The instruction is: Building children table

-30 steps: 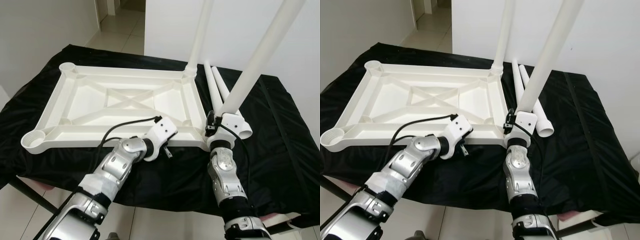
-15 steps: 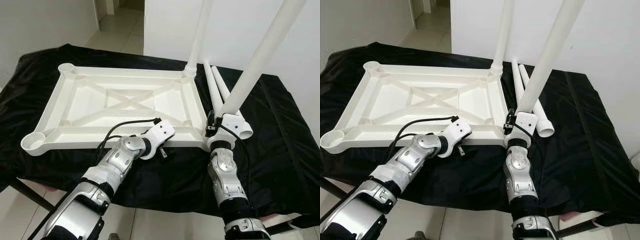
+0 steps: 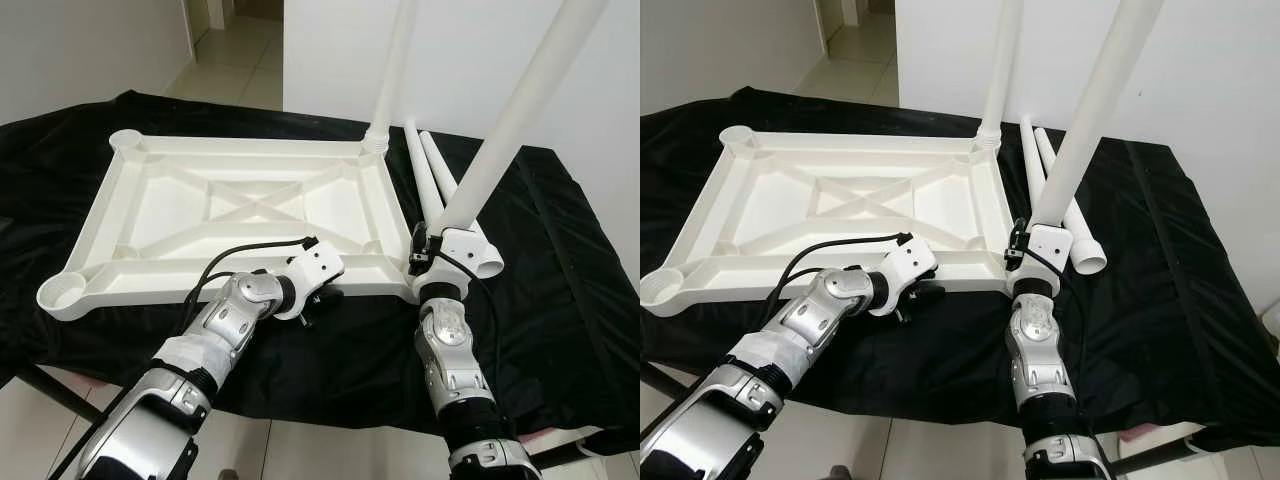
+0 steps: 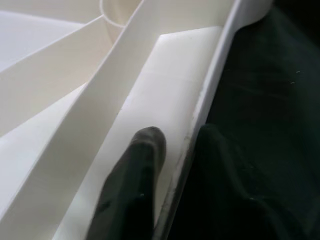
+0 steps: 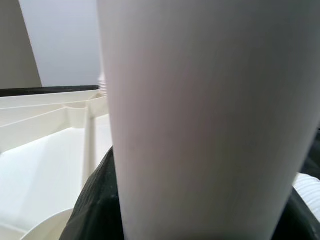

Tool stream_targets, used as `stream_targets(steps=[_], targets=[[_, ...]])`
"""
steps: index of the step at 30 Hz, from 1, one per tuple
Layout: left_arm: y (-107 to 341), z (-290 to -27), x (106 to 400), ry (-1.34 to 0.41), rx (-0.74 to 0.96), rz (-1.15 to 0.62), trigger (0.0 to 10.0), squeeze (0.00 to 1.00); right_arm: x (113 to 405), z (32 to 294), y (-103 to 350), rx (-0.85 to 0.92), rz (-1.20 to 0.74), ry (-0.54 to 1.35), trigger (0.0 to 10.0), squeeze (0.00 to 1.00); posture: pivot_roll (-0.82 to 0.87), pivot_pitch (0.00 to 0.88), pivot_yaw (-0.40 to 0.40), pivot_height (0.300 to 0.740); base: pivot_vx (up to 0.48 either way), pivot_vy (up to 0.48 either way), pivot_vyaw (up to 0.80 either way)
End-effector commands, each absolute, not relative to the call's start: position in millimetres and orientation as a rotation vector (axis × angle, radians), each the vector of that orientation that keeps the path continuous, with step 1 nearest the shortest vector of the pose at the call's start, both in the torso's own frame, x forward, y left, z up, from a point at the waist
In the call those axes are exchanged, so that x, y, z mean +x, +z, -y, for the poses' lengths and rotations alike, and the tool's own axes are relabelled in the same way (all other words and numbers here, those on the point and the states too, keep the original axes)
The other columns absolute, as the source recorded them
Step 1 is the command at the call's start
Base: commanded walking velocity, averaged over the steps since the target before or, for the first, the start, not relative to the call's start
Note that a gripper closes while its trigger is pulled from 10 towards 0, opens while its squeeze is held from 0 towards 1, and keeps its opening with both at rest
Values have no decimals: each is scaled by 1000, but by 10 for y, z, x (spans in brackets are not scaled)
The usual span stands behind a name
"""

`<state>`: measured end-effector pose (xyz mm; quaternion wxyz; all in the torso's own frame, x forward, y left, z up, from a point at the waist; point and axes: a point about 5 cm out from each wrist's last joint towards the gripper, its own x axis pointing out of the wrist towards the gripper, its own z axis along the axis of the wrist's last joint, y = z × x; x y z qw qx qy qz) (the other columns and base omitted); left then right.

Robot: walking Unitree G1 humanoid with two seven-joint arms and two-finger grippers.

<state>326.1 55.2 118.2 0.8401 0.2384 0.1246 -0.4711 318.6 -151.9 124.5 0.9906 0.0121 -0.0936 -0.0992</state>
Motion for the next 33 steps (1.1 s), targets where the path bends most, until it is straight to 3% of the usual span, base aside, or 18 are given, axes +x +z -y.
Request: stream_targets(steps=[1, 11, 21, 33], targets=[[1035, -742, 3264, -903, 502, -349, 0, 0, 3033, 1686, 760, 12, -39, -274, 10000, 0, 109, 53, -5, 740, 0, 0, 0], [1003, -790, 3034, -907, 452, -359, 0, 0, 3023, 1761, 787, 22, -18, -328, 10000, 0, 106, 49, -7, 740, 0, 0, 0], [1150, -610, 2806, -921, 376, -316, 0, 0, 3030, 1978, 803, 26, -25, -584, 10000, 0, 109, 60, -3, 740, 0, 0, 0], [1258, -574, 2683, -903, 319, -315, 0, 0, 3109, 1969, 846, 49, -20, -625, 10000, 0, 128, 77, -13, 740, 0, 0, 0]])
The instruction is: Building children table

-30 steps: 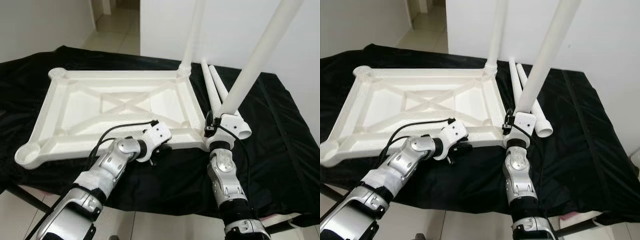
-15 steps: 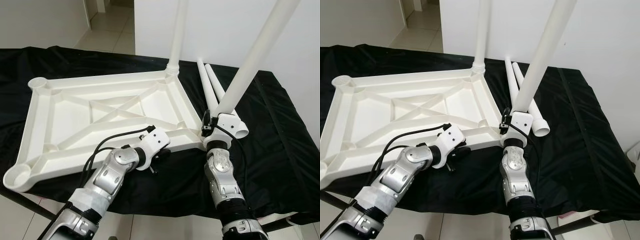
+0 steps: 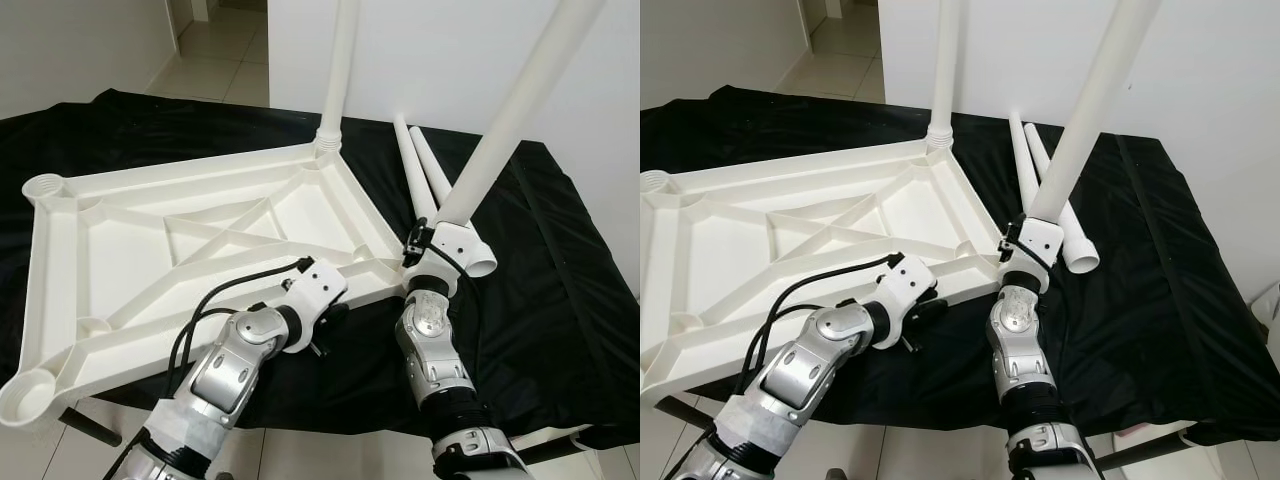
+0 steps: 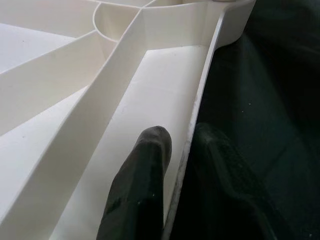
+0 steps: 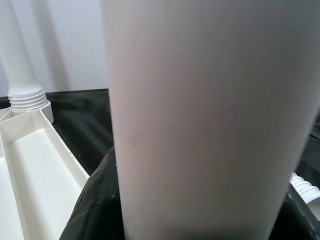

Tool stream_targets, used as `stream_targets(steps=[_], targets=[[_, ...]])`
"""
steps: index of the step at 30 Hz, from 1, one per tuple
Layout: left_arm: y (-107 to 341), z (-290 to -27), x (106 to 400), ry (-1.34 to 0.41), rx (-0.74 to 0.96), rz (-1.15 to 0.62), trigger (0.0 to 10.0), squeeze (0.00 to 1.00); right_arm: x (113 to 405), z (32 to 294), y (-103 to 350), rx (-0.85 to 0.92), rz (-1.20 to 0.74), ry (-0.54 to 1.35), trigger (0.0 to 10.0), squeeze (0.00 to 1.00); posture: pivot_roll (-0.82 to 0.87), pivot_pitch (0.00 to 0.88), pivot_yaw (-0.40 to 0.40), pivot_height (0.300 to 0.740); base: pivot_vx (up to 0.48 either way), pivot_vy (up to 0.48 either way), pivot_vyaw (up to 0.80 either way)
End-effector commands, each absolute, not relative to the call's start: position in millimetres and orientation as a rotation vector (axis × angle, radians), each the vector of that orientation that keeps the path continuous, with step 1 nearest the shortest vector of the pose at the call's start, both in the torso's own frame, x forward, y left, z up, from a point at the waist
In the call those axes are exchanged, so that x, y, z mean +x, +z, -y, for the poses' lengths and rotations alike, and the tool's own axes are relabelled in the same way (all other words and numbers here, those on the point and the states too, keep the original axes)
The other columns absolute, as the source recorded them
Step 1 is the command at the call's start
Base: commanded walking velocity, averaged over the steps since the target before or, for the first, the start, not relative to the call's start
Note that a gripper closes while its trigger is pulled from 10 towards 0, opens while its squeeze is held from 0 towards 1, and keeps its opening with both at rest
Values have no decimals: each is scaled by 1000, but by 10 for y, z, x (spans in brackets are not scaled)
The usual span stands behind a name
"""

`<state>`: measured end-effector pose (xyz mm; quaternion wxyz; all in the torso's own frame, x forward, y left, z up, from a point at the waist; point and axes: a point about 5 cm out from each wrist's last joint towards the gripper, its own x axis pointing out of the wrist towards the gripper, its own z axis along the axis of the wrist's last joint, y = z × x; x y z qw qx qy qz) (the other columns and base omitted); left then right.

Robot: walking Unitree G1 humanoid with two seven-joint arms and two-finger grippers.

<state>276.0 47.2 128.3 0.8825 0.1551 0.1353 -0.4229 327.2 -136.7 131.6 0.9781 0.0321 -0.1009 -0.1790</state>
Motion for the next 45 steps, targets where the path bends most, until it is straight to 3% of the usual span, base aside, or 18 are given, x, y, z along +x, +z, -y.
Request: stream_targets(steps=[1, 2, 3, 4, 5, 9, 10, 11, 23, 24, 26, 35, 36, 37, 38, 39, 40, 45], targets=[[1258, -574, 2683, -903, 319, -315, 0, 0, 3109, 1969, 846, 49, -20, -625, 10000, 0, 128, 77, -13, 740, 0, 0, 0], [1265, -571, 2678, -901, 316, -316, 0, 0, 3119, 1960, 855, 49, -15, -616, 10000, 0, 128, 77, -13, 740, 0, 0, 0], [1251, -580, 2696, -885, 324, -323, 8431, 0, 3131, 1937, 876, 47, 2, -583, 10000, 0, 129, 78, -17, 740, 0, 0, 0], [1251, -580, 2696, -885, 324, -323, 8431, 0, 3131, 1937, 876, 47, 2, -583, 10000, 0, 129, 78, -17, 740, 0, 0, 0], [1240, -592, 2721, -860, 330, -334, 10000, 0, 3152, 1892, 910, 52, 30, -517, 10000, 0, 130, 80, -23, 740, 0, 0, 0], [1243, -598, 2732, -848, 331, -335, 10000, 0, 3157, 1872, 940, 52, 57, -479, 10000, 0, 130, 81, -24, 740, 0, 0, 0], [1251, -601, 2738, -839, 329, -337, 10000, 0, 3163, 1859, 961, 52, 74, -449, 10000, 929, 129, 81, -26, 740, 0, 0, 0], [1259, -603, 2747, -833, 330, -337, 10000, 0, 3163, 1863, 995, 63, 100, -414, 10000, 1000, 129, 80, -27, 740, 0, 0, 0], [1296, -524, 2762, -833, 328, -332, 10000, 0, 3248, 1985, 1211, 42, 181, -169, 10000, 1000, 116, 78, -30, 740, 0, 0, 0], [1302, -513, 2763, -835, 329, -329, 10000, 0, 3265, 1983, 1231, 34, 179, -103, 10000, 0, 114, 77, -29, 740, 0, 0, 0], [1309, -493, 2761, -839, 331, -325, 10000, 0, 3286, 1978, 1261, 51, 162, 42, 10000, 0, 114, 76, -30, 740, 0, 0, 0], [1326, -458, 2770, -852, 340, -316, 10000, 0, 3319, 2108, 1338, -57, 131, 314, 10000, 0, 107, 71, -25, 740, 0, 0, 0], [1329, -455, 2773, -853, 341, -316, 10000, 0, 3318, 2111, 1331, -55, 114, 366, 8941, 0, 107, 69, -23, 740, 0, 0, 0], [1329, -455, 2773, -853, 341, -316, 10000, 0, 3318, 2111, 1331, -55, 114, 366, 8941, 0, 107, 69, -23, 740, 0, 0, 0], [1332, -450, 2776, -853, 341, -314, 10000, 0, 3324, 2121, 1345, -74, 110, 405, 5608, 0, 109, 68, -23, 740, 0, 0, 0], [1332, -450, 2776, -853, 341, -314, 10000, 0, 3324, 2121, 1345, -74, 110, 405, 5608, 0, 109, 68, -23, 740, 0, 0, 0], [1339, -443, 2777, -854, 341, -312, 10000, 0, 3331, 2126, 1362, -94, 99, 462, 0, 0, 109, 65, -21, 740, 0, 0, 0], [1347, -430, 2772, -863, 345, -307, 10000, 0, 3344, 2120, 1382, -122, 73, 557, 0, 0, 106, 61, -21, 740, 0, 0, 0]])
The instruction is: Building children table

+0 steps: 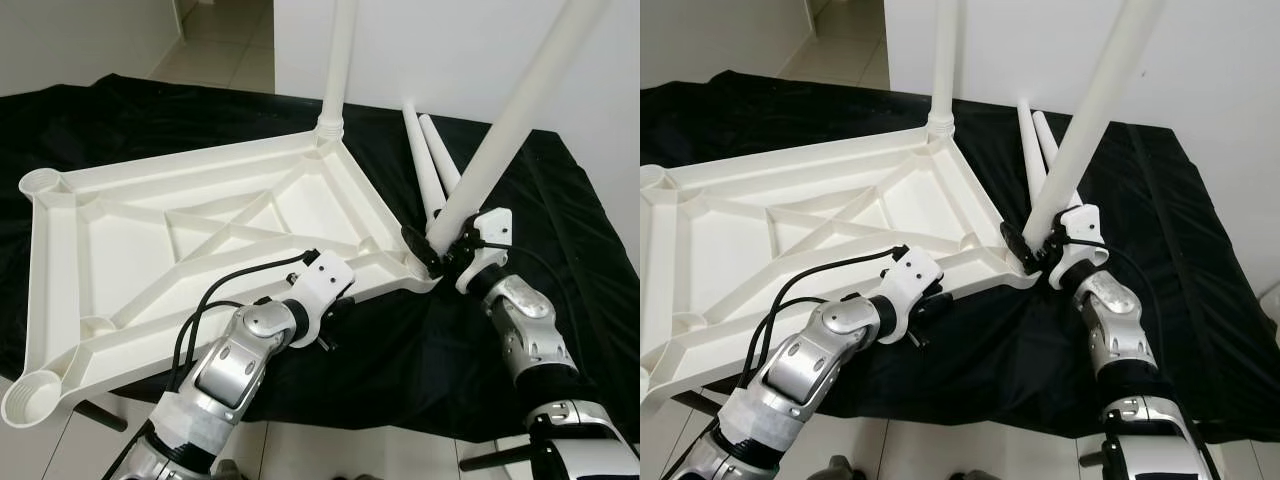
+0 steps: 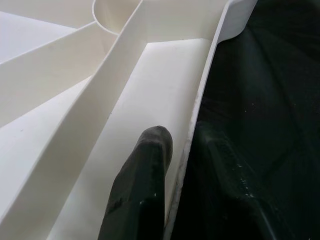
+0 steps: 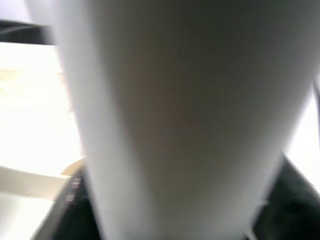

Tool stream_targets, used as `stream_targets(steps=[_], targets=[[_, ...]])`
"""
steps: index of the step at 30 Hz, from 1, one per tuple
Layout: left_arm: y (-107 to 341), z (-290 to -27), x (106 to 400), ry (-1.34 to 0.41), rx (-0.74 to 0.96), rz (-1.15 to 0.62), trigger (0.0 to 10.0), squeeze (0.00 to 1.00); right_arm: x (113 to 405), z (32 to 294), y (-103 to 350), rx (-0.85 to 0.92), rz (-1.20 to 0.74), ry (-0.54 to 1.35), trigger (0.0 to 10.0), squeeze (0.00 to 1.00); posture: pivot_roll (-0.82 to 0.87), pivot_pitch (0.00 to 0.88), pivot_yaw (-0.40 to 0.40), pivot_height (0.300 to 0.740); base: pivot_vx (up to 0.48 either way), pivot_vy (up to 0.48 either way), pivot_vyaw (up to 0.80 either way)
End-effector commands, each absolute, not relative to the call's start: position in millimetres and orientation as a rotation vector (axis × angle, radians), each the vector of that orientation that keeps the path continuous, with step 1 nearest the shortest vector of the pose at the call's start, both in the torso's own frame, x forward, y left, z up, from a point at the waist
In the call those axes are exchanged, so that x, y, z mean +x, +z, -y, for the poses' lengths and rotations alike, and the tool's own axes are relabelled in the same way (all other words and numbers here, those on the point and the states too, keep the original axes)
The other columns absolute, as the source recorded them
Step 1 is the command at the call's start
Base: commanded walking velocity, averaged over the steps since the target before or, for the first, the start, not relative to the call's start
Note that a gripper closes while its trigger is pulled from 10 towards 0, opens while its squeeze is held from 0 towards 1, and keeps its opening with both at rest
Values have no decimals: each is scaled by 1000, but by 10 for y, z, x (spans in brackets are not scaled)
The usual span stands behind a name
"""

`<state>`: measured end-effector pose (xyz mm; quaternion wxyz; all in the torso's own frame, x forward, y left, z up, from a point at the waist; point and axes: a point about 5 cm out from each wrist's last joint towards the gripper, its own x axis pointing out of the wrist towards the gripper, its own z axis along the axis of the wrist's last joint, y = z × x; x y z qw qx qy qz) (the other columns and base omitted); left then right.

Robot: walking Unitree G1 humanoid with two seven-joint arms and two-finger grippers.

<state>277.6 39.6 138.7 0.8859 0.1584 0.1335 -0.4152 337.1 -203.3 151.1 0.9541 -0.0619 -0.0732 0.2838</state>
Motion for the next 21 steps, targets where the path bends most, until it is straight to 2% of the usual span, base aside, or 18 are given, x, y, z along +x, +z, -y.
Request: stream_targets(steps=[1, 7, 13, 14, 21], targets=[[1339, -426, 2768, -870, 355, -306, 10000, 0, 3357, 2091, 1381, -127, 61, 595, 0, 0, 103, 58, -20, 740, 0, 0, 0], [1348, -423, 2777, -875, 361, -303, 10000, 0, 3358, 2029, 1354, -123, 47, 641, 0, 0, 106, 56, -21, 740, 0, 0, 0], [1348, -427, 2779, -873, 365, -301, 10000, 0, 3361, 2026, 1337, -119, 48, 604, 196, 0, 107, 52, -28, 740, 0, 0, 0], [1346, -422, 2776, -873, 365, -300, 10000, 0, 3365, 1997, 1318, -111, 38, 562, 10000, 0, 106, 50, -32, 740, 0, 0, 0], [1349, -373, 2767, -878, 354, -293, 10000, 0, 3374, 1870, 1247, -78, 11, 361, 10000, 0, 102, 41, -39, 740, 0, 0, 0]])
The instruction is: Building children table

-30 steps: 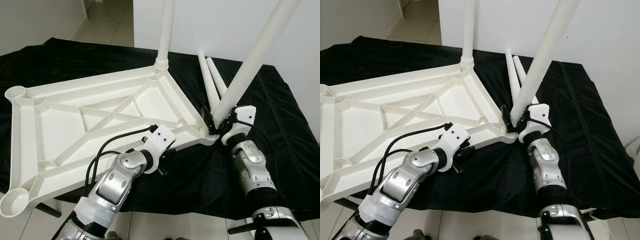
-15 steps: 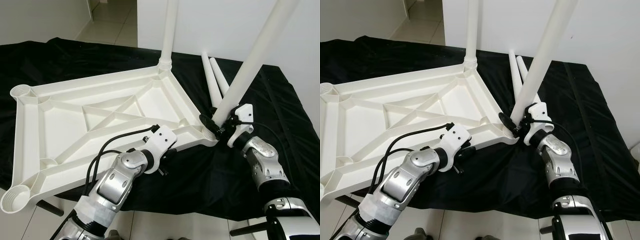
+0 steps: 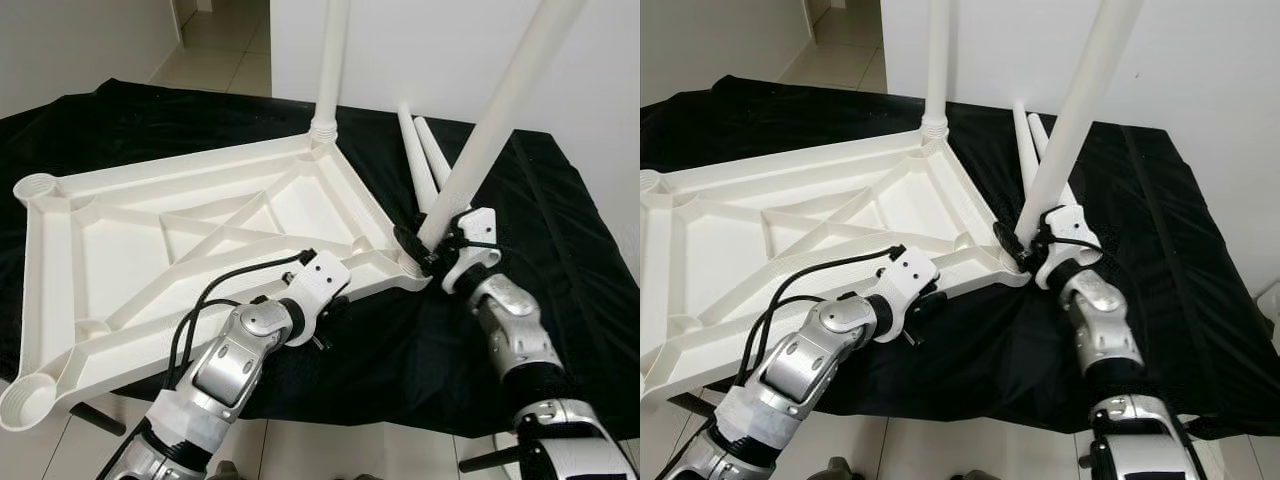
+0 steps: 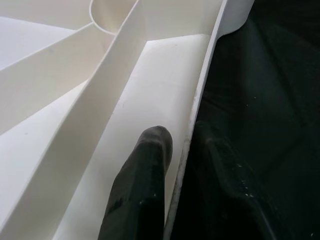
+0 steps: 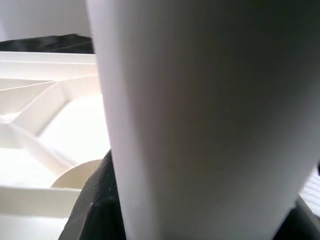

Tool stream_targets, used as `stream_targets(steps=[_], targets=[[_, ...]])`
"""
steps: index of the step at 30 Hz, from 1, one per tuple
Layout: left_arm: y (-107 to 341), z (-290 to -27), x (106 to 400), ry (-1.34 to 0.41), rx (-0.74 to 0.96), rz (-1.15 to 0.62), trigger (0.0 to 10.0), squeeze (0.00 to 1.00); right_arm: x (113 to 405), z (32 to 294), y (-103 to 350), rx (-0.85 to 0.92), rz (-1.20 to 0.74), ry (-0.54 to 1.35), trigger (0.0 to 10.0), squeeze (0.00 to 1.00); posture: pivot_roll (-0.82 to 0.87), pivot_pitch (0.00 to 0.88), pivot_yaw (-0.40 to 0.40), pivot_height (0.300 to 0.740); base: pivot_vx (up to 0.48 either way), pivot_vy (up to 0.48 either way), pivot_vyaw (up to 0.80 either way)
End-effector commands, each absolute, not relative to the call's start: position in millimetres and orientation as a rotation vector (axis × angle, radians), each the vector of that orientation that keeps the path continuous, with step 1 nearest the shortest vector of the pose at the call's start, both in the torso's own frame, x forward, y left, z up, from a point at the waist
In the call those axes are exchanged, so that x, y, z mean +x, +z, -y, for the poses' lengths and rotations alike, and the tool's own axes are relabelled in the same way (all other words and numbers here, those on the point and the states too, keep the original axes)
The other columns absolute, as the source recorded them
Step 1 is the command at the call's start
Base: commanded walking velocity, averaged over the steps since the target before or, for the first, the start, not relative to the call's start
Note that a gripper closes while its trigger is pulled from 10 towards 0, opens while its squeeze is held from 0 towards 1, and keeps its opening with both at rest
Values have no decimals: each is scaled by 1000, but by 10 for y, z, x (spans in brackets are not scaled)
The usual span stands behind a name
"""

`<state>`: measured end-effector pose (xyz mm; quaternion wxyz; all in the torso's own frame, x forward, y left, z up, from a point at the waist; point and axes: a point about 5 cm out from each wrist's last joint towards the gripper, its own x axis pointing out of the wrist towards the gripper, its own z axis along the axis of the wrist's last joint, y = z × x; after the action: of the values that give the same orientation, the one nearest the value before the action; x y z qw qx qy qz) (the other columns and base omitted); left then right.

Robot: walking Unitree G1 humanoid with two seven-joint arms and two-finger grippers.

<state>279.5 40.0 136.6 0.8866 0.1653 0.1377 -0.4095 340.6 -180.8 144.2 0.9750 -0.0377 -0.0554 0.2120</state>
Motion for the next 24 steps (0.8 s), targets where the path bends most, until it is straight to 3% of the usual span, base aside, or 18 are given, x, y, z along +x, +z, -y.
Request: stream_targets(steps=[1, 8, 11, 14, 19, 24], targets=[[1349, -365, 2764, -879, 352, -292, 10000, 0, 3367, 1849, 1227, -73, 1, 324, 10000, 0, 102, 41, -40, 740, 0, 0, 0], [1338, -350, 2746, -885, 354, -291, 10000, 0, 3327, 1753, 1153, -52, -33, 171, 10000, 0, 103, 36, -49, 740, 0, 0, 0], [1327, -358, 2741, -883, 356, -292, 10000, 0, 3262, 1657, 1107, -57, -55, -43, 10000, 0, 104, 31, -56, 740, 0, 0, 0], [1324, -357, 2740, -882, 356, -292, 10000, 0, 3232, 1622, 1092, -67, -74, -115, 10000, 0, 106, 27, -58, 740, 0, 0, 0], [1324, -351, 2739, -881, 357, -291, 10000, 0, 3202, 1576, 1074, -63, -97, -176, 10000, 0, 108, 26, -60, 740, 0, 0, 0], [1326, -331, 2730, -887, 354, -286, 10000, 0, 3170, 1391, 1121, 3, -52, -107, 10000, 0, 110, 19, -62, 740, 0, 0, 0]])
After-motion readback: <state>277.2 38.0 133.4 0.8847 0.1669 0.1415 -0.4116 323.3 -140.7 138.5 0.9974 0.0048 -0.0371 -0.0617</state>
